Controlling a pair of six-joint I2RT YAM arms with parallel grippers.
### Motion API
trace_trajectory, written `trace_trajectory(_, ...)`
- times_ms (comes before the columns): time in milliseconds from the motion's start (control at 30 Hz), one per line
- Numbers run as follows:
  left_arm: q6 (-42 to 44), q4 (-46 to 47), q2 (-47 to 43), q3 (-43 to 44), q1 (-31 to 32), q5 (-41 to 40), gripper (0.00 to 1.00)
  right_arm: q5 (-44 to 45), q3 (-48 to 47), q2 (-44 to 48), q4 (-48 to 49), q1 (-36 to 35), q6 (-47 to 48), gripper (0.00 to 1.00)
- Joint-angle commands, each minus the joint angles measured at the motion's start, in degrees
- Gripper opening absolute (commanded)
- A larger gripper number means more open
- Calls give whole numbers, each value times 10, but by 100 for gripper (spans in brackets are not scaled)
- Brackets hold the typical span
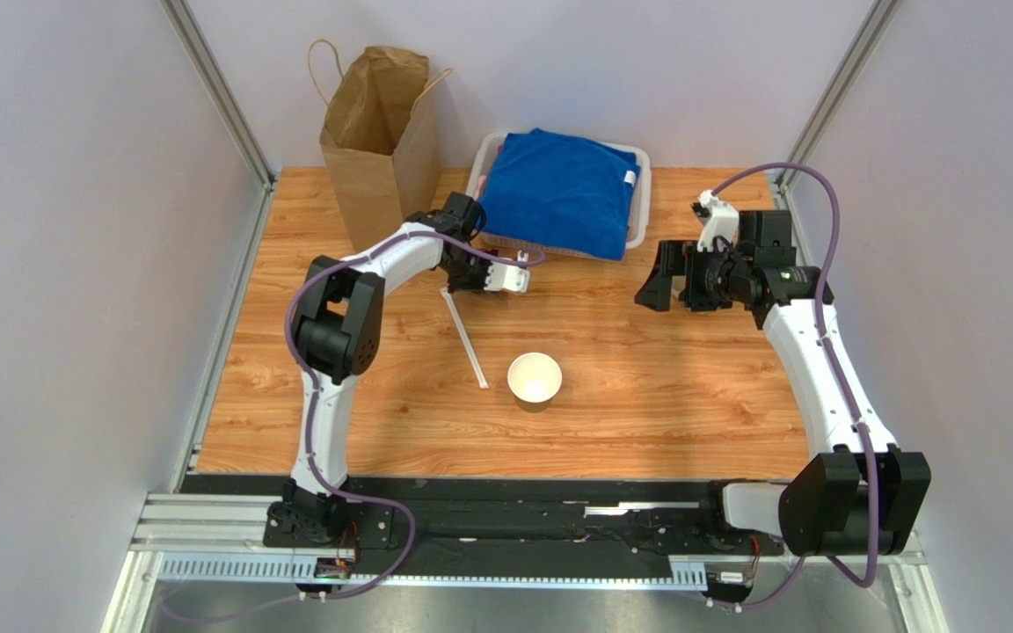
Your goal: Pack the takeout coffee
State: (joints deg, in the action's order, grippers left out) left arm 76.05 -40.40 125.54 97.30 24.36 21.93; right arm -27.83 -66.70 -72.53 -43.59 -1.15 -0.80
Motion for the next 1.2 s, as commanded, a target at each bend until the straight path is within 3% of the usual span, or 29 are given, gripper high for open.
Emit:
trace_trajectory(0, 14, -9, -39, -4, 7, 30, 15, -14, -27, 17, 11, 3, 6, 97)
trace_trajectory(100, 4, -42, -107, -19, 12, 81, 7, -20, -39, 25, 14, 3, 35, 98)
trace_trajectory(200, 1, -146, -179, 3, 17, 156, 1, -30, -44, 41, 37, 4, 70, 98)
trace_trajectory(333, 8, -376, -233, 110, 20, 265, 0, -112, -44, 77, 85, 2, 131, 100)
trace_trajectory(467, 41, -543, -267, 169, 25, 375, 0, -174, -41, 128, 131, -24, 185, 100)
trace_trajectory(633, 15, -558, -358, 114, 35, 444, 1, -180, -90, 179, 48, -124, 364, 100)
trace_trajectory(733, 20, -558, -395, 78, 76, 445, 1, -151, -78, 208, 37, -201, 459, 100)
trace_trajectory(900, 3, -558, -418, 38, 138, 449, 1, -108, -74, 210, 27, -316, 568, 100)
trace_trajectory(1167, -60, -558, -412, 43, 155, 473, 4, -41, -73, 187, -40, -456, 707, 98)
